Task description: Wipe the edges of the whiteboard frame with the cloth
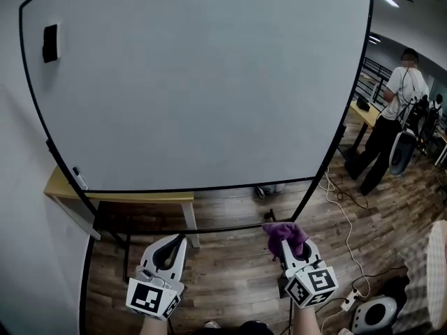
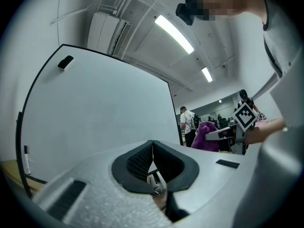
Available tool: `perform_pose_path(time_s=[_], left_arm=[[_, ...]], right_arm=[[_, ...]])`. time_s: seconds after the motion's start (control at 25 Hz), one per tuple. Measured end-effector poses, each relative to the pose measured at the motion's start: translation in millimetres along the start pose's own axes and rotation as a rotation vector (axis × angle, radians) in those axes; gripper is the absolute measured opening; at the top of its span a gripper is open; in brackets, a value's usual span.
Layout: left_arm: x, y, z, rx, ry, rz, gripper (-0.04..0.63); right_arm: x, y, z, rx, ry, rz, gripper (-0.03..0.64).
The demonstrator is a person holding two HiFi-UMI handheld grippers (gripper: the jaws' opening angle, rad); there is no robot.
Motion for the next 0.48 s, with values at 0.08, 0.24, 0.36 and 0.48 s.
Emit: perform_pose_path(time_s=[0.08, 0.24, 0.36, 0.48], left_arm=[[5.0, -3.4, -2.4, -0.005, -0.002, -0.023, 0.018], [13.4, -18.1, -7.7, -0.01, -0.021, -0.073, 0.018], [18.0, -34.7, -11.3, -0.01, -0.036, -0.111, 0.018], [23.7, -58.6, -14.9, -0.015, -0.05, -0.147, 0.018]], right_arm=[[-0.1, 0.6, -1.3, 0.006, -0.006, -0.027, 0.071], [4.1, -3.8, -5.2, 0.039, -0.01, -0.079, 0.071], [12.2, -12.1, -9.1, 0.053, -0.014, -0.118, 0.071], [26.9, -24.5, -12.5, 0.067, -0.017, -0.151, 0.071]])
Point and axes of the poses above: the fingertips, and each gripper's own axes: x backward along the fingers, y to its left, z out of its underside, the point moved 10 cm from there along x, backward along the fingers, and after that the axes turned 10 degrees about x, right-handed, at the moved point
